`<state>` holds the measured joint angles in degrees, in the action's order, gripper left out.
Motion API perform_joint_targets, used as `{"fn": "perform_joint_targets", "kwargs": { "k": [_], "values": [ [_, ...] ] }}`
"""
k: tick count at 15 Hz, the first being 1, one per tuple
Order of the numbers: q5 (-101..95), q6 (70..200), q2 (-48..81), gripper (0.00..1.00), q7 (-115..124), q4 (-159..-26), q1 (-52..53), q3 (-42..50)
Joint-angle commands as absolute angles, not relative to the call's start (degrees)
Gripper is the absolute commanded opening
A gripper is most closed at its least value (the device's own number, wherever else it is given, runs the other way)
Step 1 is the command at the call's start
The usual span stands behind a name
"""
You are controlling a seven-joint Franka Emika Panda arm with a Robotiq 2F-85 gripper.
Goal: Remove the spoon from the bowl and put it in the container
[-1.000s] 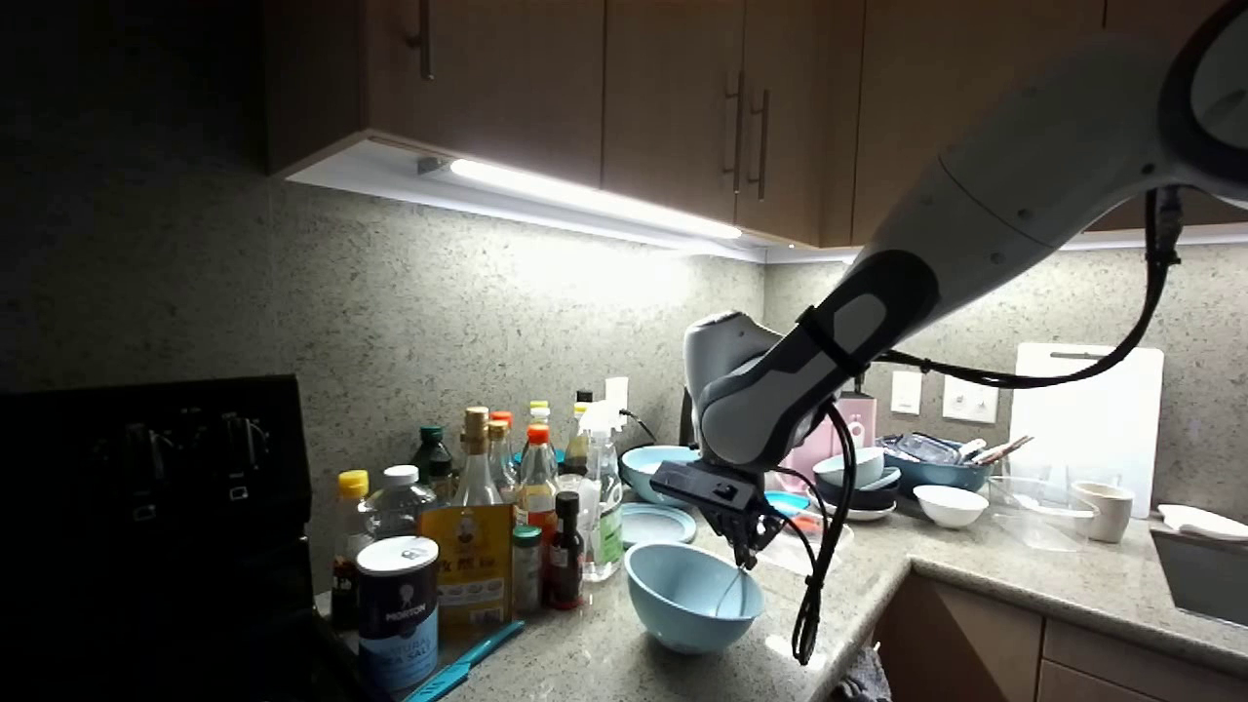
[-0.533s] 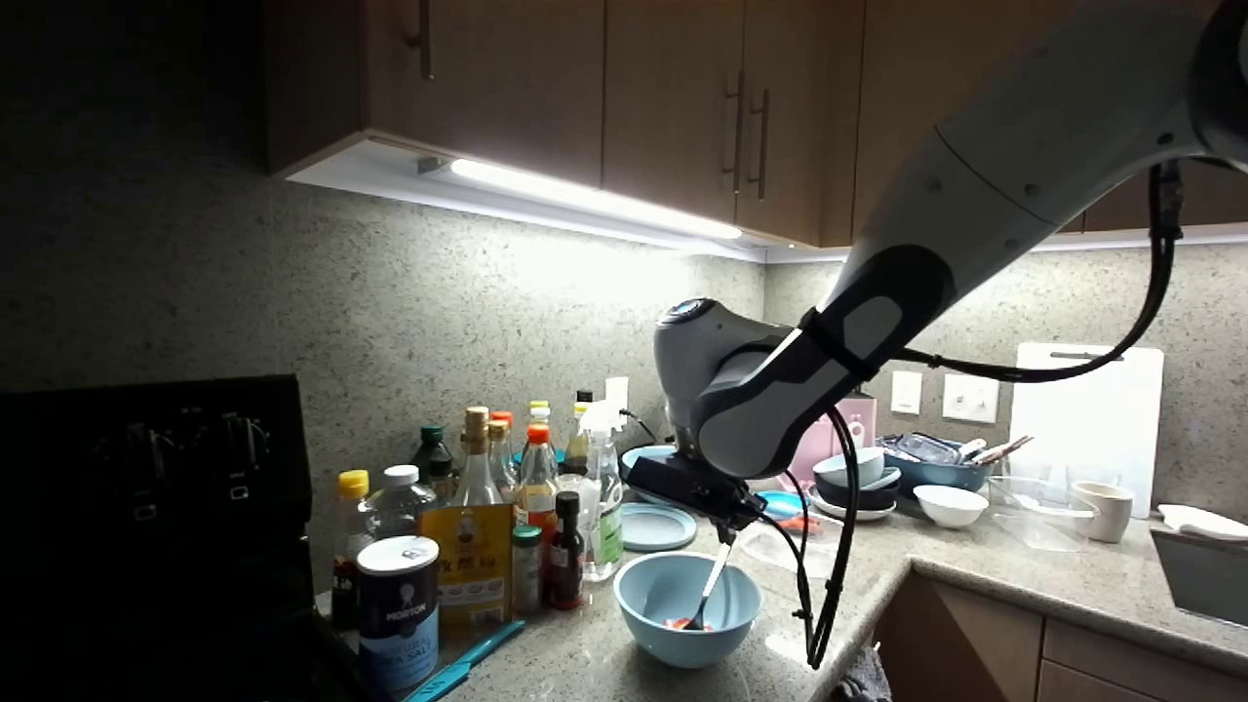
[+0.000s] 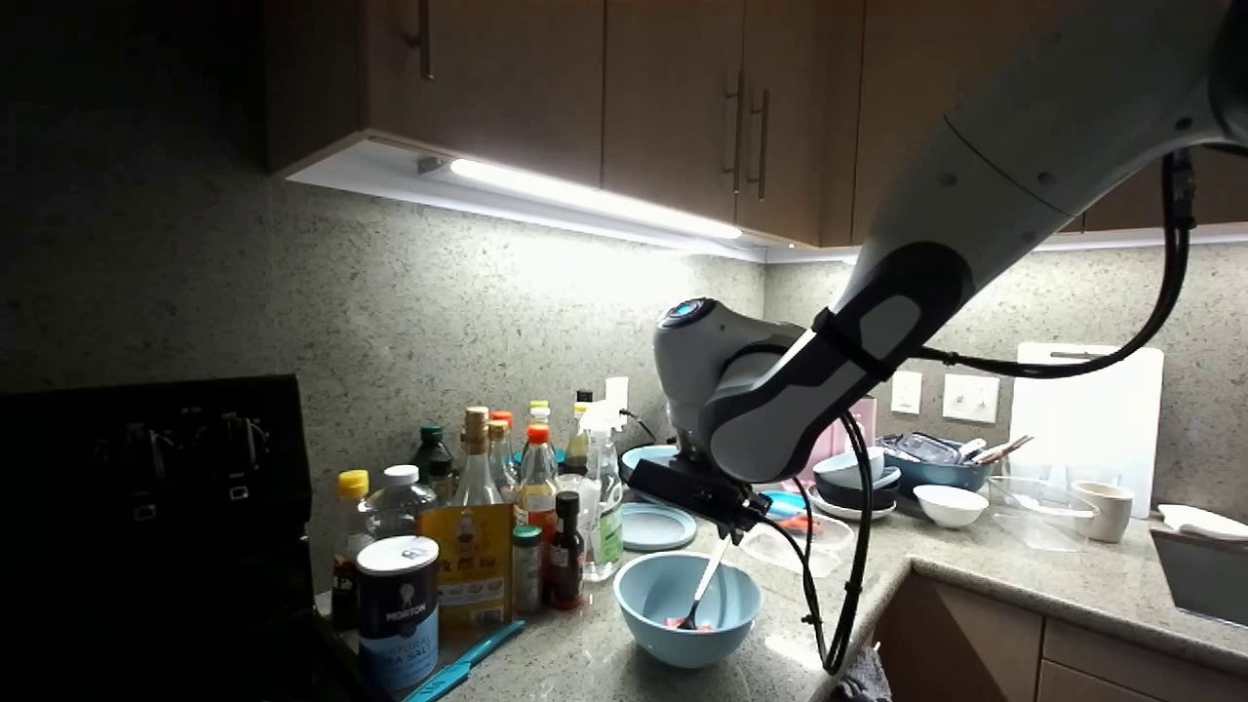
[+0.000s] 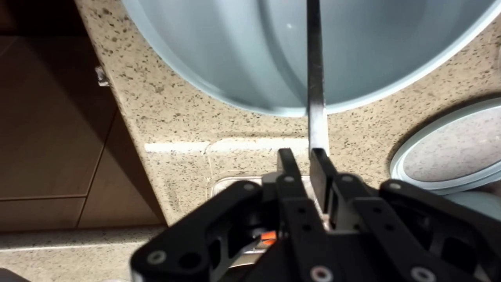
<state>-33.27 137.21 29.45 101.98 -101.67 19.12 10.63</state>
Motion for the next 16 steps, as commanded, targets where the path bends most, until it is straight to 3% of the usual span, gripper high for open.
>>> {"fn": "perform_joint_targets", "kwargs": {
  "k": [1, 9, 16],
  "values": [
    [-33.92, 136.79, 29.36, 0.49, 102.31, -101.63, 18.08, 9.45],
    [-31.98, 136.76, 30.59, 1.0, 99.51, -100.07, 16.13, 8.08],
    [-25.41, 136.85, 33.28, 1.0, 93.27, -97.05, 12.87, 6.0]
  ]
}}
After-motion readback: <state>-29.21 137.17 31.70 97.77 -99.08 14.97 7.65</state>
